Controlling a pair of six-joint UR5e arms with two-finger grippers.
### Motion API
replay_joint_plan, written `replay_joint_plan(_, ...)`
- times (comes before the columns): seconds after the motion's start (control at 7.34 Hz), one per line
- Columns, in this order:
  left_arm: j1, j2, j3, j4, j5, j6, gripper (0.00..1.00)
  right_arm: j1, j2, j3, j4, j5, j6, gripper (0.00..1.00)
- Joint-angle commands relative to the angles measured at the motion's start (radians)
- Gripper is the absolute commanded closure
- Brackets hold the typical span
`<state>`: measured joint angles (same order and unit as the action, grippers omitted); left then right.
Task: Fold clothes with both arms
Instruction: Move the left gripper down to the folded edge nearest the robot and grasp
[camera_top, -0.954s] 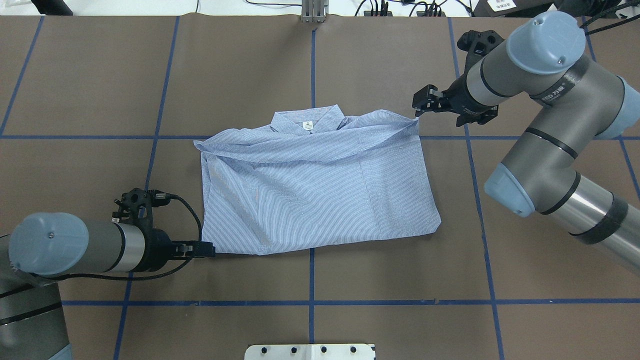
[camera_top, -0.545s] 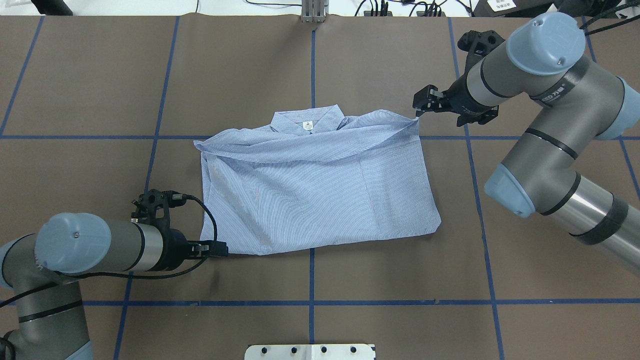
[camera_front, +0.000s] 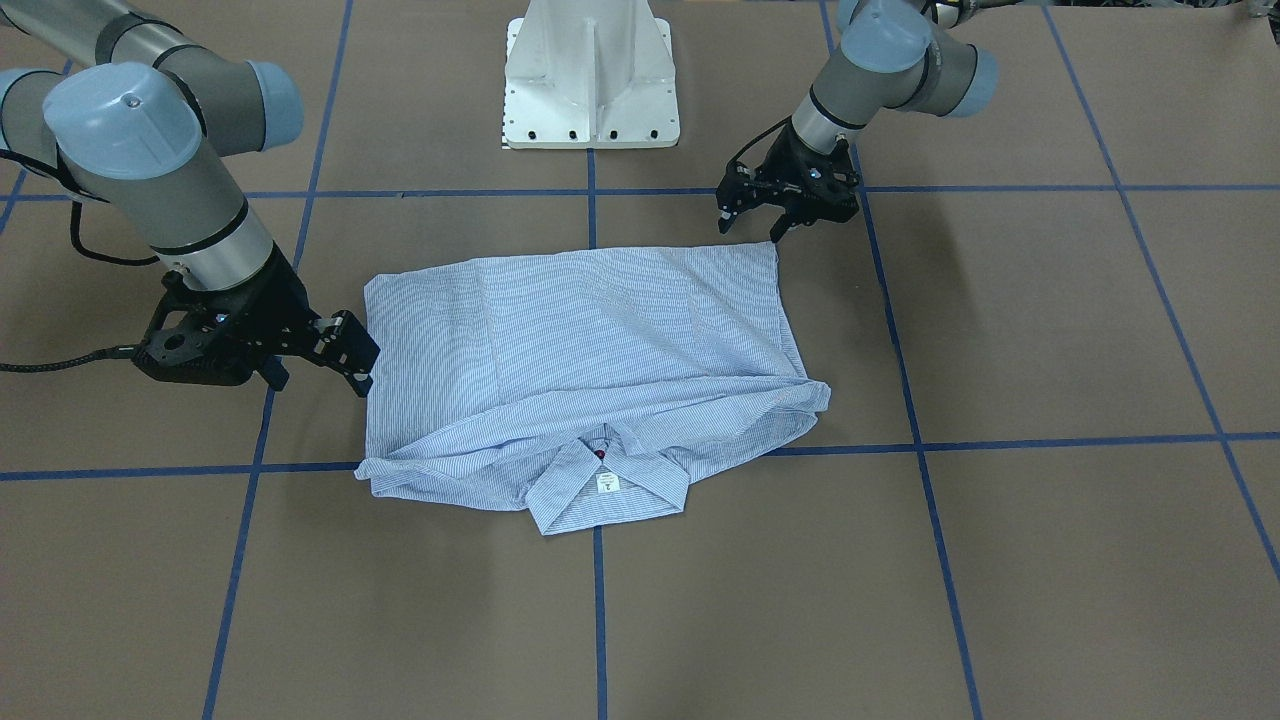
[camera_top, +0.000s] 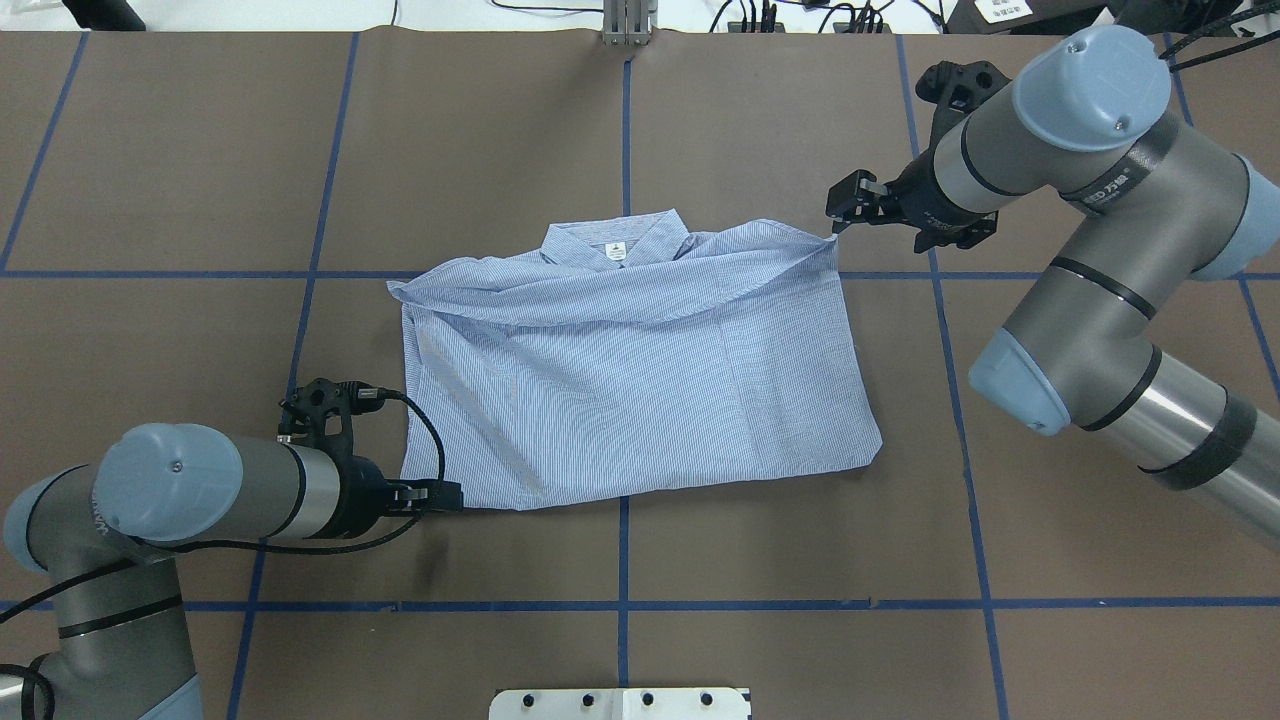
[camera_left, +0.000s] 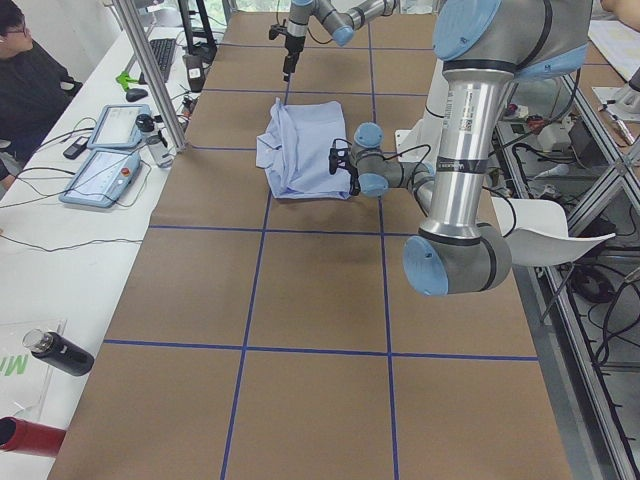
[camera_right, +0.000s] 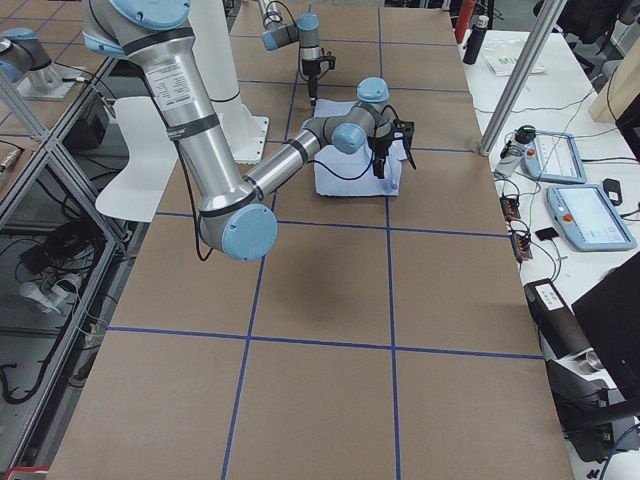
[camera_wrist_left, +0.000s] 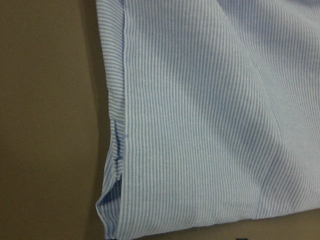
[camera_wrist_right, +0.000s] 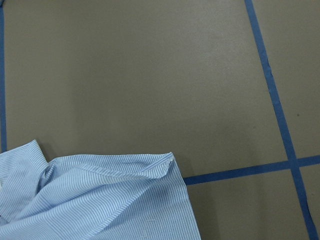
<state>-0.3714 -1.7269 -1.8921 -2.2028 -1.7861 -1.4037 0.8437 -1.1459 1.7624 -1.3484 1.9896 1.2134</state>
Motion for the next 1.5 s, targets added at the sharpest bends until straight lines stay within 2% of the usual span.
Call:
replay_joint_plan(0.0, -0.006, 0.003, 0.002, 0.005, 0.002, 0.002, 0.17, 0.0, 0.0, -0.001, 0.0, 0.0, 0.0, 0.0)
replay_joint_plan(0.55, -0.008, 0.003, 0.038, 0.008, 0.004, 0.003, 0.18, -0.002, 0.0, -0.001, 0.0, 0.0, 0.0, 0.0)
replay_joint_plan(0.82, -0.011, -0.002, 0.025, 0.008, 0.002, 0.003, 0.34, -0.002, 0.0, 0.0, 0.0, 0.0, 0.0, 0.0)
replay_joint_plan(1.36, -0.041, 0.0, 0.034, 0.009, 0.002, 0.003, 0.35, -0.002, 0.0, 0.0, 0.0, 0.0, 0.0, 0.0)
